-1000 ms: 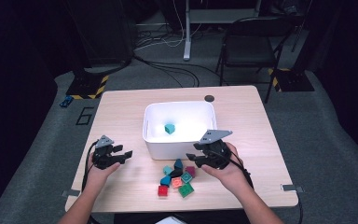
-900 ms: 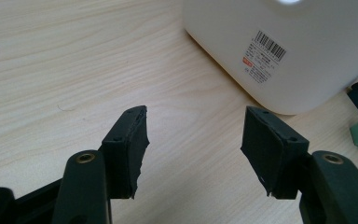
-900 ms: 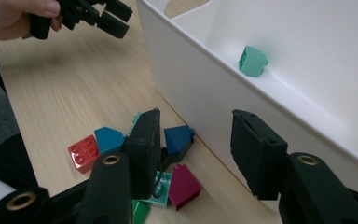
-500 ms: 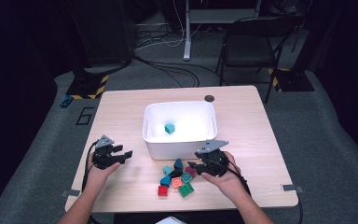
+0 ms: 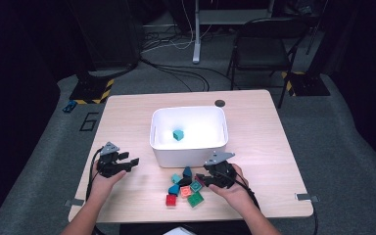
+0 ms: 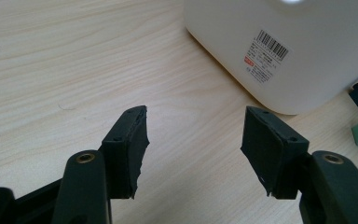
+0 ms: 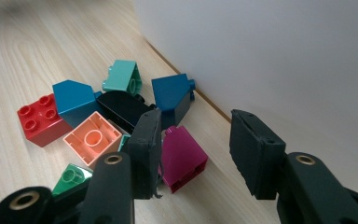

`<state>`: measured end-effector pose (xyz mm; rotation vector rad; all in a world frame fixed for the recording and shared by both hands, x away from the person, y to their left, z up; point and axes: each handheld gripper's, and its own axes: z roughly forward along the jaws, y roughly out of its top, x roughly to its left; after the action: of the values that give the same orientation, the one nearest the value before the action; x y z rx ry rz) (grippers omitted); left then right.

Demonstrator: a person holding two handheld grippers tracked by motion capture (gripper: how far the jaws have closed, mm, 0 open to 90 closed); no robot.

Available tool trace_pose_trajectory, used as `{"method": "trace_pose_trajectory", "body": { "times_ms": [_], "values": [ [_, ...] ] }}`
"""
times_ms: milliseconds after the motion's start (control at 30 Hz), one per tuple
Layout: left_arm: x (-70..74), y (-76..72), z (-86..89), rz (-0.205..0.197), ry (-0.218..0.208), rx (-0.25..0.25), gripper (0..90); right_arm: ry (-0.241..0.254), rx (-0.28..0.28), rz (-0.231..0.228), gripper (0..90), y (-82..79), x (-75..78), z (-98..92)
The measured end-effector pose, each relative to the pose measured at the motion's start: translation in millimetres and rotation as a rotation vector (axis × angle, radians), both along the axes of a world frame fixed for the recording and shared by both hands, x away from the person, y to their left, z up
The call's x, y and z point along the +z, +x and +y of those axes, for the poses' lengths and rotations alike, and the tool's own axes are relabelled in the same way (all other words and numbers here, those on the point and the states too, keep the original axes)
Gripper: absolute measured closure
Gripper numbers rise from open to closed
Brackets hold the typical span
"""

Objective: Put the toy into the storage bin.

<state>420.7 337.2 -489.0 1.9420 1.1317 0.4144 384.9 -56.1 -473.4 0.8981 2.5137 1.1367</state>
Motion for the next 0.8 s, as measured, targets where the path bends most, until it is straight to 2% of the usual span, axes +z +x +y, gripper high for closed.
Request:
{"method": "trace_pose_trajectory", "body": {
  "times_ms": [367, 800],
  "values": [
    [0.3, -0.1, 0.1, 0.002, 0.001, -0.003, 40.2, -0.027, 0.008, 0.021, 53.1, 2.5, -15.9, 8.0],
    [0.3, 0.0, 0.2, 0.001, 0.001, -0.002, 40.2, -0.040, 0.015, 0.037, 58.1, 5.6, -21.4, 7.0]
  ]
}}
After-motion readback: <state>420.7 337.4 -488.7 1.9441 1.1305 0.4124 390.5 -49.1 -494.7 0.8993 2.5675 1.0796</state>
